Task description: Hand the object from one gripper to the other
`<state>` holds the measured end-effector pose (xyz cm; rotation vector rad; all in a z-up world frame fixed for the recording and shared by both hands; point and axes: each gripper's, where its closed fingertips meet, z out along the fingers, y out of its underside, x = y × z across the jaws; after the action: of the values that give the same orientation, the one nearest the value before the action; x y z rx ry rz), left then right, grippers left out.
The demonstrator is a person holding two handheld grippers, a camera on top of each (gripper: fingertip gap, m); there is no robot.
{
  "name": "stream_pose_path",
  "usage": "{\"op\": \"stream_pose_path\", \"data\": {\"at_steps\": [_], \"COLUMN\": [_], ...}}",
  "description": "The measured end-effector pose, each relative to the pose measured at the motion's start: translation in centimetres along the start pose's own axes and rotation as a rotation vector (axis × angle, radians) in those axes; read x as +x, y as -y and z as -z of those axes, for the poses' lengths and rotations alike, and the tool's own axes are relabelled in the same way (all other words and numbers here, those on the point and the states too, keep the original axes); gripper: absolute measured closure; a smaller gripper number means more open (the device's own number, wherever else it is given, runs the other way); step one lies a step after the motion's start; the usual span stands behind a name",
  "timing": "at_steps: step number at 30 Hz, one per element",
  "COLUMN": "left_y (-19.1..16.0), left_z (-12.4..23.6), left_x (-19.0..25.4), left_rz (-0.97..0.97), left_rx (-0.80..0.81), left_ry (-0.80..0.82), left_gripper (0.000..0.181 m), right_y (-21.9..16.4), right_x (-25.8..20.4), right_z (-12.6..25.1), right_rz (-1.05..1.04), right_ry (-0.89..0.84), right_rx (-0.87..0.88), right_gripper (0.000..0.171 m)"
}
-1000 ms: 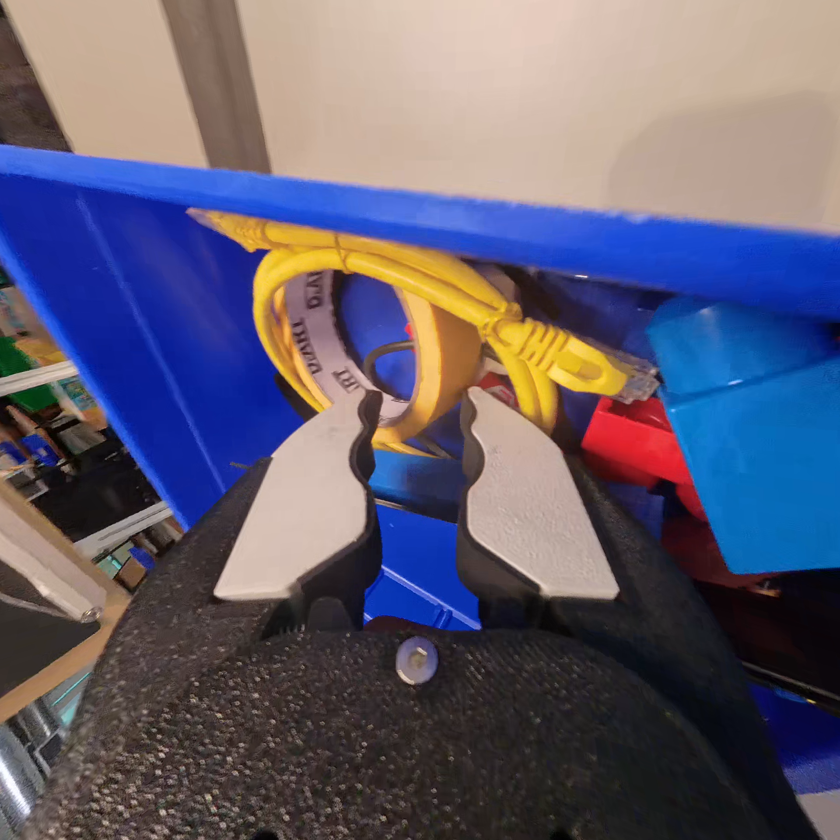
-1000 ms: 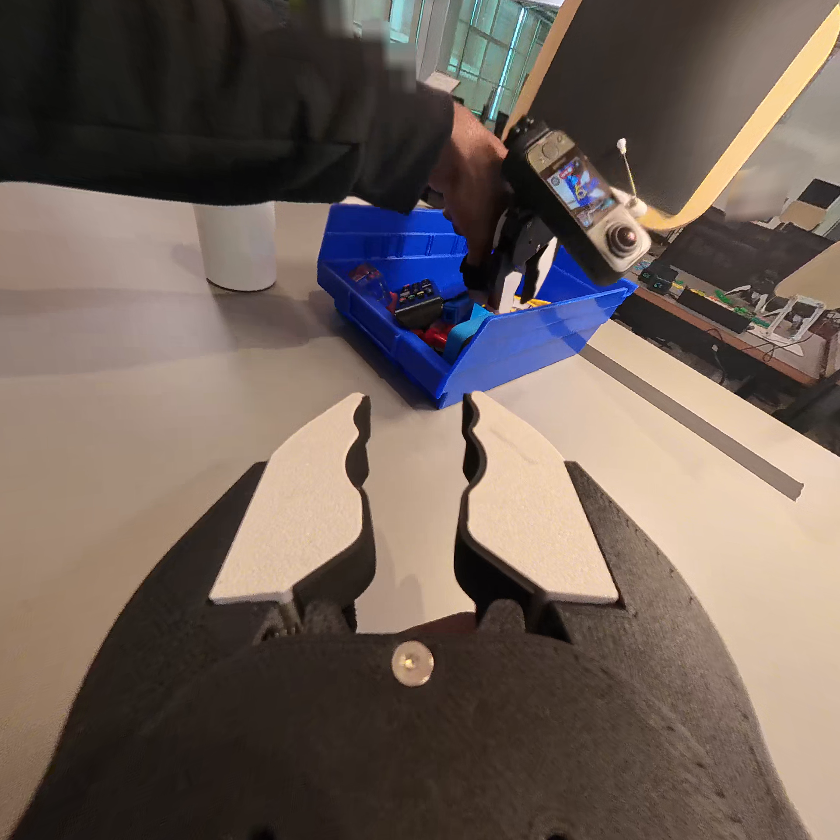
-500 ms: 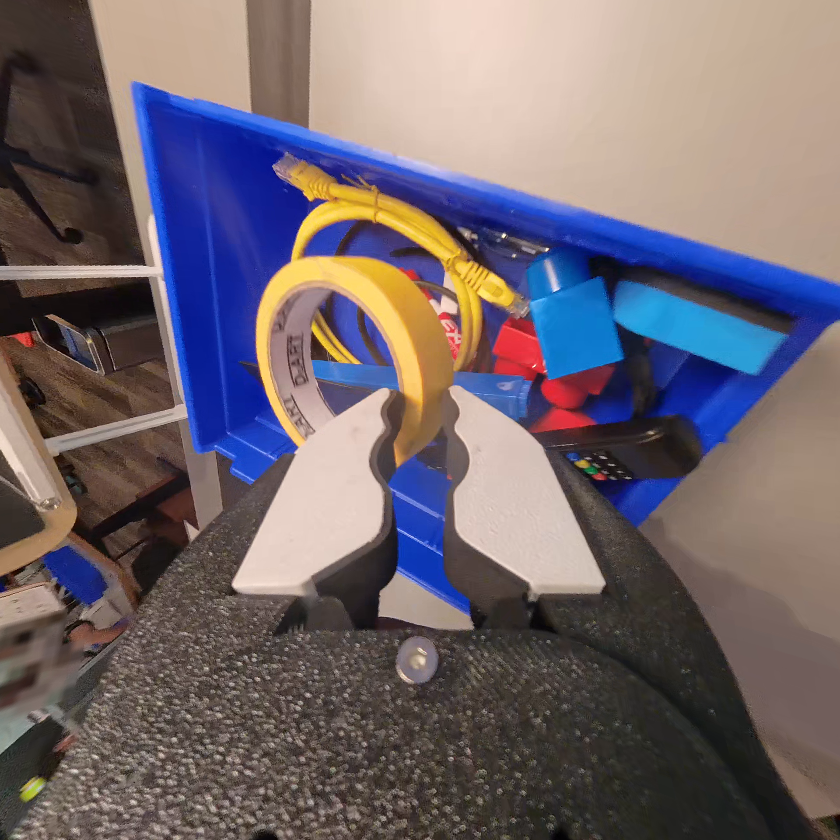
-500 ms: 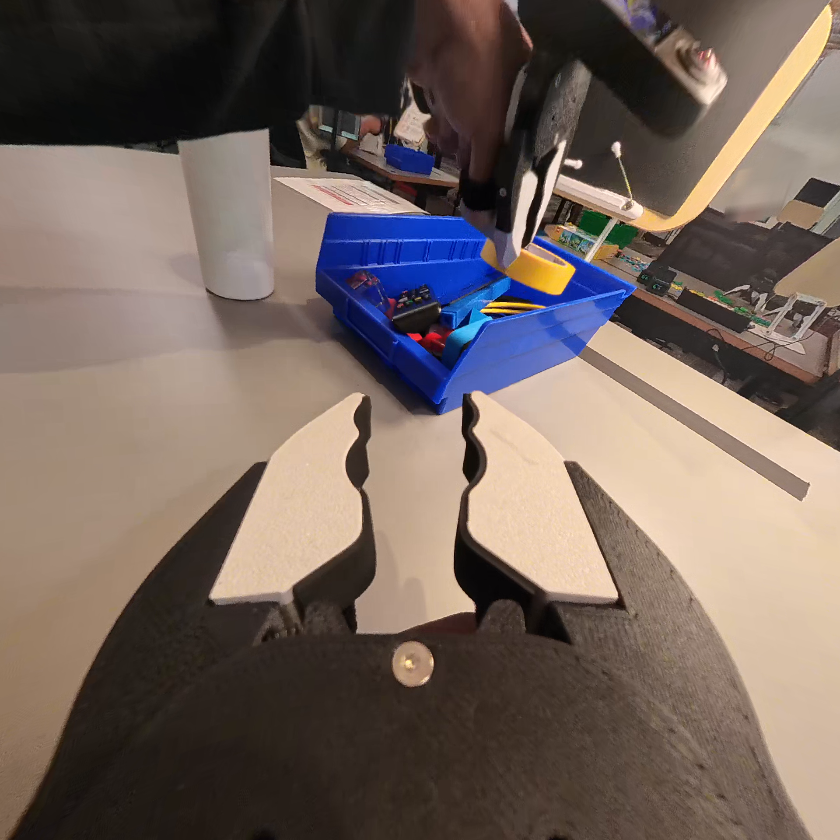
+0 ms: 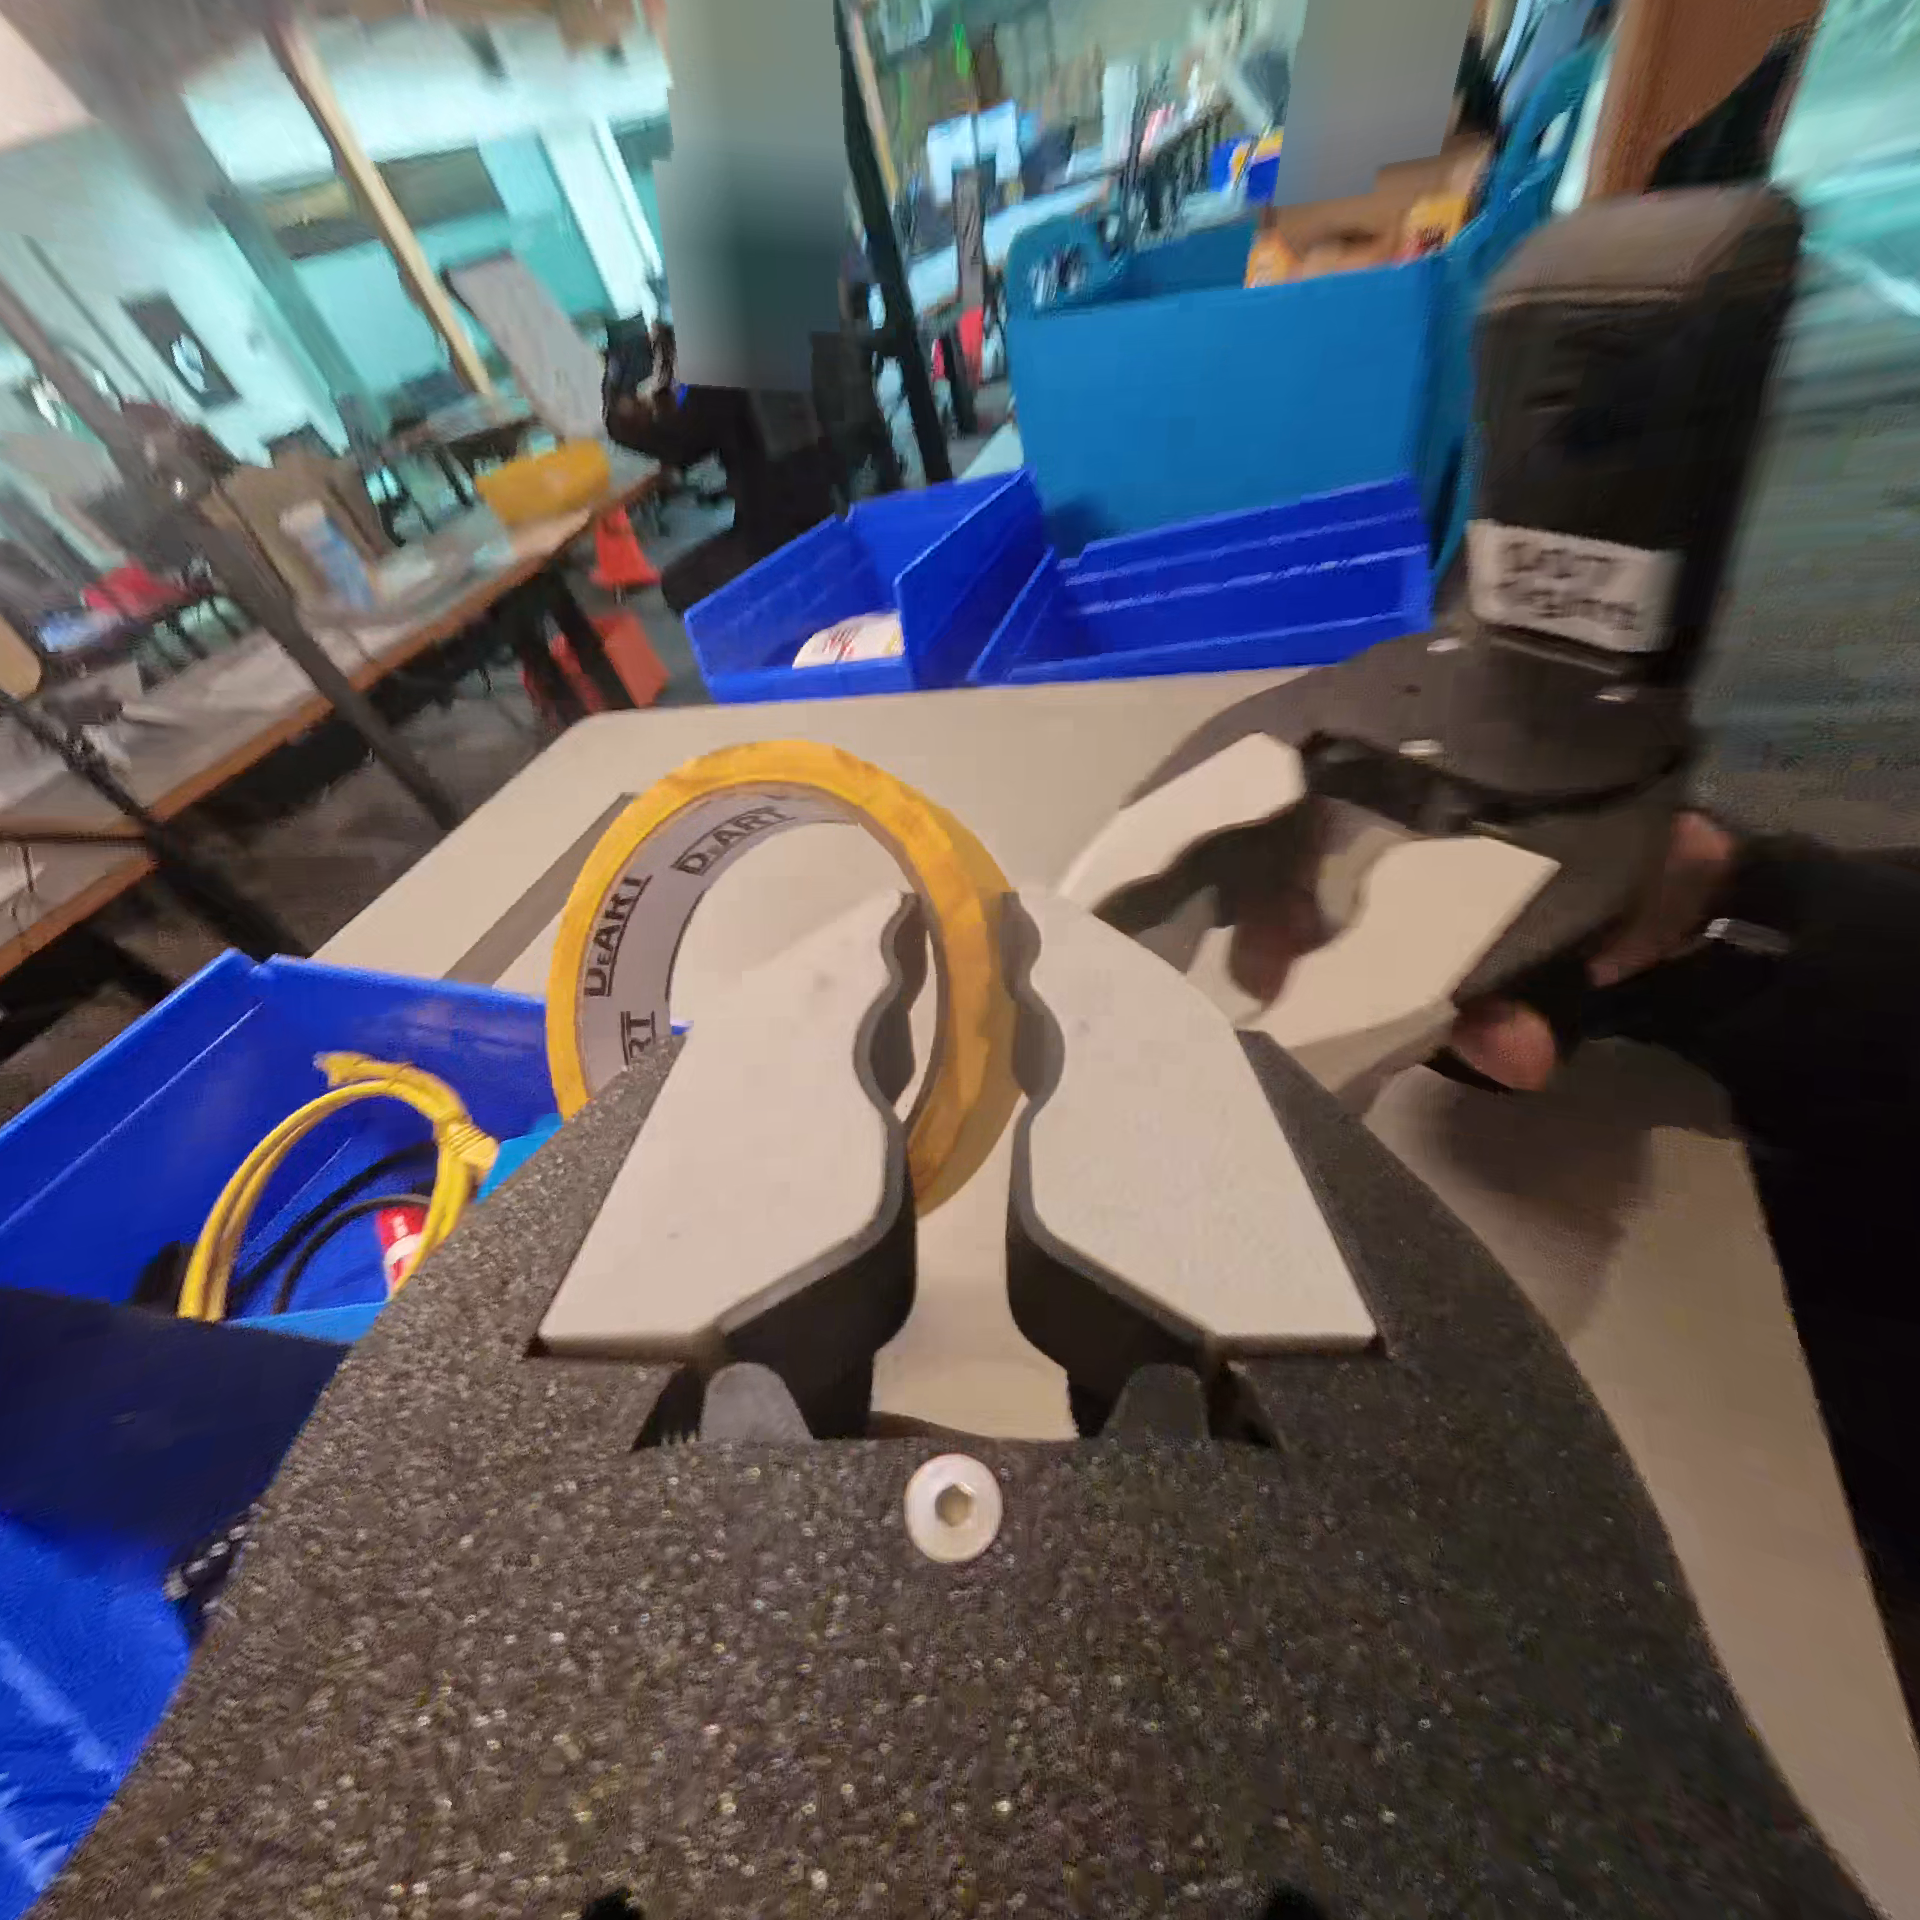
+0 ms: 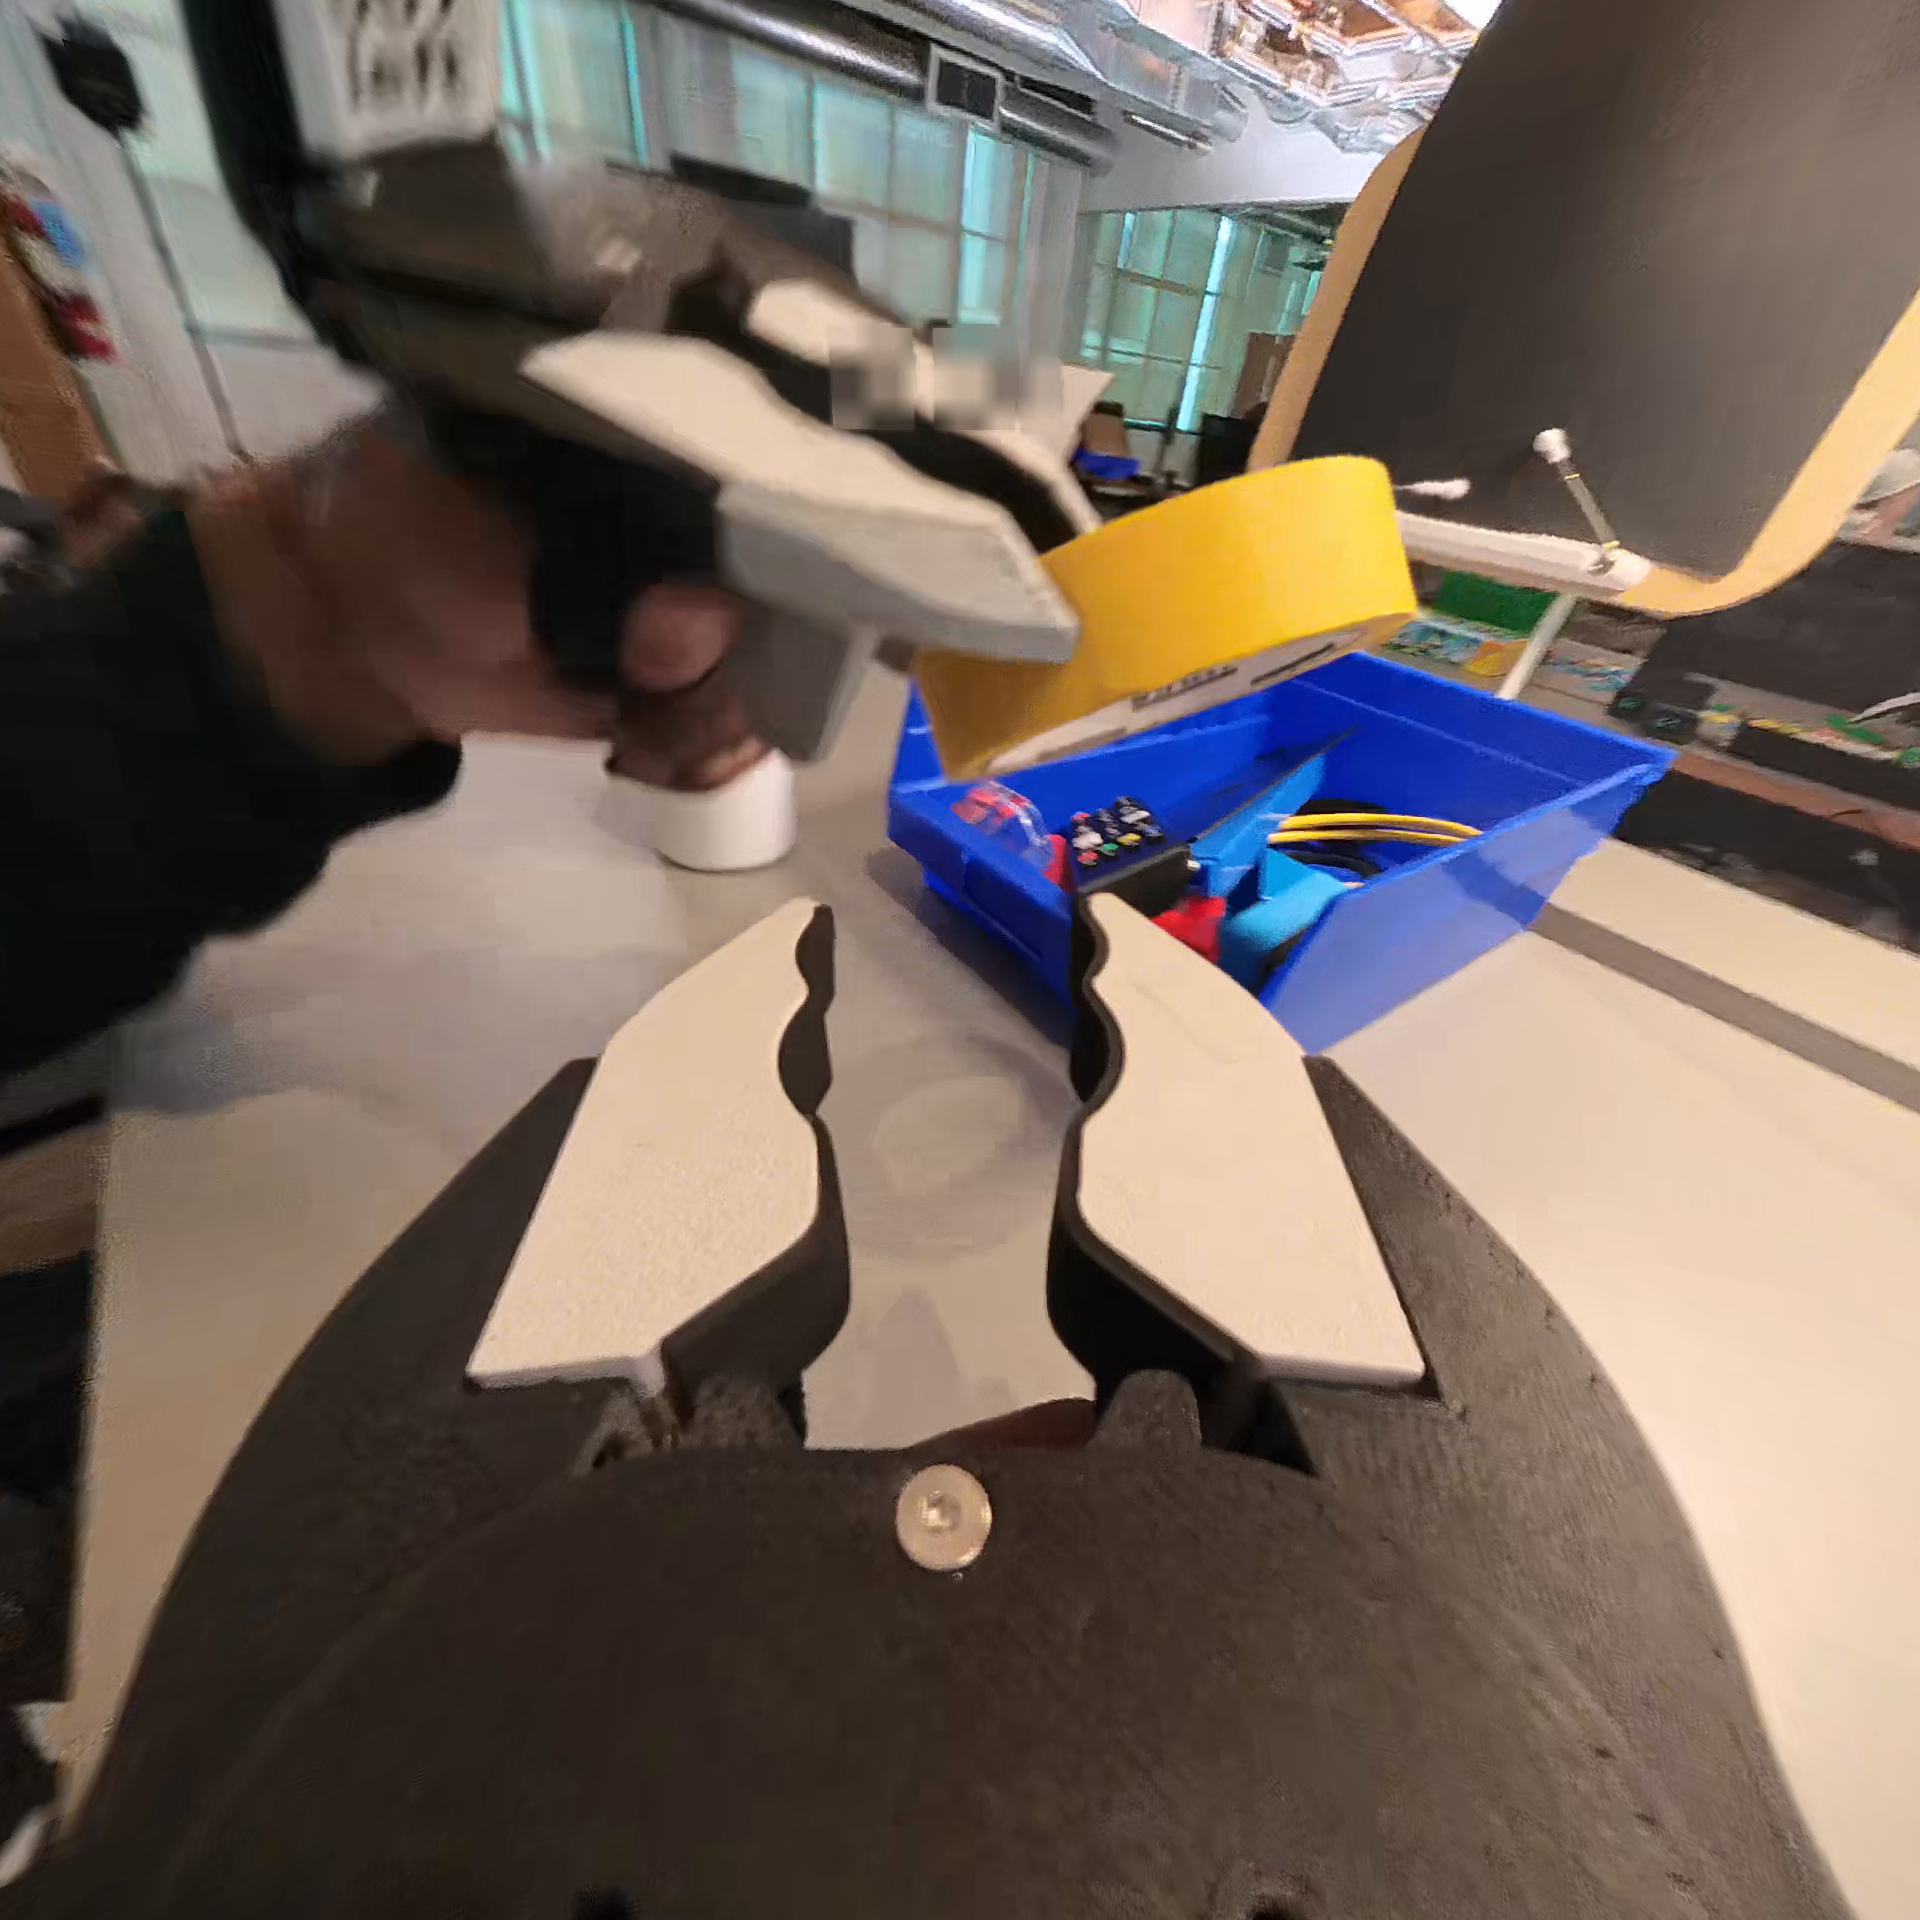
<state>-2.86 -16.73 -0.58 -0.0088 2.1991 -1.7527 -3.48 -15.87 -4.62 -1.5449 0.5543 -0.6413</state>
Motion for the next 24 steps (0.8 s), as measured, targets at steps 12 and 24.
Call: {"op": "stream_pose_path", "data": {"at_steps": [12,24], "left_y": [-4.2,-4.9], "left_z": [7.3,8.6], "left_x": [5.9,6.0], "left_rz": [-0.052,0.028], "left_rx": [0.230,0.253], "left_ry": [-0.020,-0.033], "left_gripper": [0.167,0.169], "right_y": [2.2,2.0], "right_x": [-8.0,-9.5], "right_z": [-0.5,-1.6], "right_rz": [-0.503,-0.585], "right_ry": [0.577,0.602], "right_rx": [0.145,0.163], "right_gripper": [0.123,0.124]}}
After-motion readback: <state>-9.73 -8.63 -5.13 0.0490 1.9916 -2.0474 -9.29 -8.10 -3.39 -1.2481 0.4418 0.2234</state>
